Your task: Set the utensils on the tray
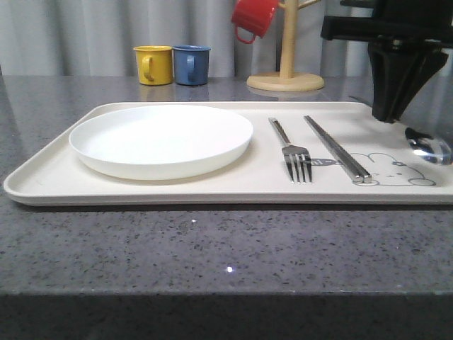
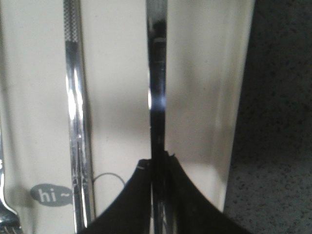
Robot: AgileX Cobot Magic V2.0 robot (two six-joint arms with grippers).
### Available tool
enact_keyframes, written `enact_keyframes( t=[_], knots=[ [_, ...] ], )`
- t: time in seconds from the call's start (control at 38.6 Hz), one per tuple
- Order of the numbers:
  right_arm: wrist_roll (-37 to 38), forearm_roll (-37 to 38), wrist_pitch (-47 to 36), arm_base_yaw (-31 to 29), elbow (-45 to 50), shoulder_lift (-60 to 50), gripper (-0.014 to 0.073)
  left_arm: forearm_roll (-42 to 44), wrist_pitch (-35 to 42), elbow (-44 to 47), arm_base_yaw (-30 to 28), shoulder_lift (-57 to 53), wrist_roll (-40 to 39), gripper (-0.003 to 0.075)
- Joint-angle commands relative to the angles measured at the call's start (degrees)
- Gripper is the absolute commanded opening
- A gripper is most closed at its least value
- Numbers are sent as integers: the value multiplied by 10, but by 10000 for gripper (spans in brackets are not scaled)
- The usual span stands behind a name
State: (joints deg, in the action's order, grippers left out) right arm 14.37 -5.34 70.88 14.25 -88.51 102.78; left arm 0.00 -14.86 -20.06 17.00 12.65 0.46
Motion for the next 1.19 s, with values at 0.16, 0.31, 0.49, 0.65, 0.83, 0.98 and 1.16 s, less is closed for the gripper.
enact_keyframes(
  t=[0.16,0.31,0.49,0.65,0.83,0.98,1.16],
  knots=[
    [9,5,40,-1,-14,-10,24,-4,47,-16,-1,4,-5,-18],
    [16,13,35,-1,-14,-9,36,-4,47,-16,-1,4,-5,-18],
    [16,15,35,-1,-14,-9,192,-4,47,-16,-1,4,-5,-18],
    [16,17,41,-1,-22,-12,328,-4,47,-16,-1,4,-5,-18],
    [11,21,57,-1,-76,-37,340,-4,47,-16,-1,4,-5,-18],
    [-17,21,57,-1,-96,-96,255,-4,47,-16,-1,4,-5,-18],
    [-78,21,57,-1,-75,-162,-41,-4,47,-16,-1,4,-5,-18]
  ],
)
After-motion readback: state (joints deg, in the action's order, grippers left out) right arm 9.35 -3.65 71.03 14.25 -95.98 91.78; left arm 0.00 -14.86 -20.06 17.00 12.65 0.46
